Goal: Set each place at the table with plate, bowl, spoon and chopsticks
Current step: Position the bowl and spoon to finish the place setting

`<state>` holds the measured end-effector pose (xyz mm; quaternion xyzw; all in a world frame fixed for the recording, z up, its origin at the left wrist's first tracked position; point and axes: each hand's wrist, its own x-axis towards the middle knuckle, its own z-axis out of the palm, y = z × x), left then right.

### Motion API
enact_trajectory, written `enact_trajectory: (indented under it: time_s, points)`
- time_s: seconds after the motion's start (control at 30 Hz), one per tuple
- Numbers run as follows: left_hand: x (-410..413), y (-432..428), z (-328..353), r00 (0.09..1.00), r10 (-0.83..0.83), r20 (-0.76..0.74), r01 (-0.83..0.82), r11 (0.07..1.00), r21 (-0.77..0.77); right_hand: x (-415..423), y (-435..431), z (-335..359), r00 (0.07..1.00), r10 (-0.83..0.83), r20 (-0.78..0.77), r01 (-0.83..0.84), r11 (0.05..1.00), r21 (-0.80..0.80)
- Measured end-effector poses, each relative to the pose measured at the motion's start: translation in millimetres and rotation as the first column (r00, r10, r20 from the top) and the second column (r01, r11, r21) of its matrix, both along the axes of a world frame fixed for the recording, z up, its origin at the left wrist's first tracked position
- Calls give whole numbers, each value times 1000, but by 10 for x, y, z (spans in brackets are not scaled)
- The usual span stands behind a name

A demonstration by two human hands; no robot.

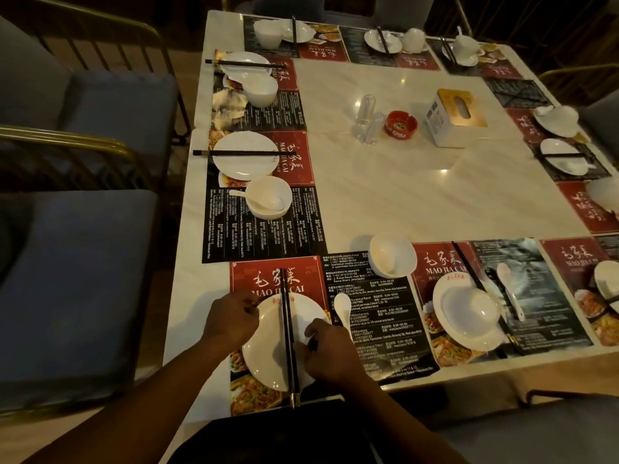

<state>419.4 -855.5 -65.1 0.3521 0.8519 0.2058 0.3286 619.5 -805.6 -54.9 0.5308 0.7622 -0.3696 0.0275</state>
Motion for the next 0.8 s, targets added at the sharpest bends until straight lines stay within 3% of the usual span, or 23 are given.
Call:
enact_trajectory:
  time_s: [0.17,0.8]
  points:
    - [-52,-59,13,999,9,41,-9,1000,8,-187,-117,-38,999,-16,30,18,998,-59]
    - [-145,-105,37,997,7,73,-7,1000,-11,-242,-168,-65,997,-40,69,43,998,-54]
